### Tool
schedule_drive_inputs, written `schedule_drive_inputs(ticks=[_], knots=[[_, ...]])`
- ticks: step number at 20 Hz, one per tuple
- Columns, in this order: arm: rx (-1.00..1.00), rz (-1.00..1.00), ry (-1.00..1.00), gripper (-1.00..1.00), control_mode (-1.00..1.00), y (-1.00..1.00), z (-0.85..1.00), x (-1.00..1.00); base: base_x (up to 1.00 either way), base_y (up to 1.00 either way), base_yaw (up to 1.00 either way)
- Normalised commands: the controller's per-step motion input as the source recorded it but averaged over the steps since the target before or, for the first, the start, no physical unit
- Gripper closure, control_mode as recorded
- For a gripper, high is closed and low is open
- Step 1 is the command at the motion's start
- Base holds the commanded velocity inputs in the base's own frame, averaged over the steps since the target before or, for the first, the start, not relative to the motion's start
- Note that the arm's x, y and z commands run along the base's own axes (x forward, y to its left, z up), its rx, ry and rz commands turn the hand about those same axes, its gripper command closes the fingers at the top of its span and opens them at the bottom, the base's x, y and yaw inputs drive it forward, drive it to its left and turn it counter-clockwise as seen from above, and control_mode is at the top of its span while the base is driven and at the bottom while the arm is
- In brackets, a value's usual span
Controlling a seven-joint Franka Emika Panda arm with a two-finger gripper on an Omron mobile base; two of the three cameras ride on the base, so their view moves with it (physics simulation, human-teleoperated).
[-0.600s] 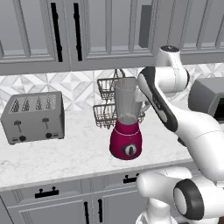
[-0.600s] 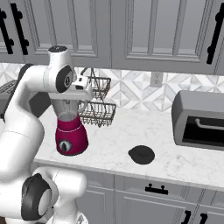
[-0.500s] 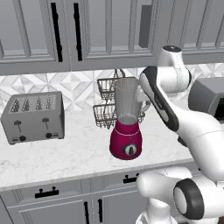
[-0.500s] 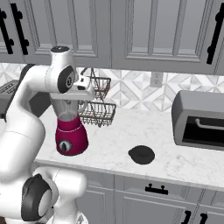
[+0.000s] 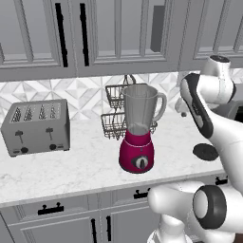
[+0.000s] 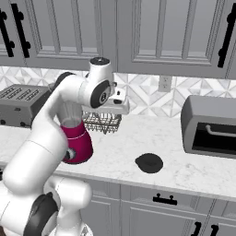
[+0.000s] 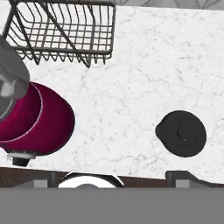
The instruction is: Close the lid blender by securely placing the lid on top.
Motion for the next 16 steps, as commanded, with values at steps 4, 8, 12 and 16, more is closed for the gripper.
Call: schedule_drive_inputs(ticks=[4,8,12,16], knots=[[0.00,0.01,0.00,-1.00,-1.00,-1.00,-0.50,0.00,0.00,0.00,0.00],[0.00,0.03,0.04,-1.00,-1.00,-1.00,-0.73,0.00,0.00,0.00,0.00],[0.00,0.17,0.07,-1.00,-1.00,-1.00,-0.73,0.00,0.00,0.00,0.00],[-0.08,0.31,0.08,-1.00,-1.00,-0.89,-0.62,0.00,0.00,0.00,0.00]])
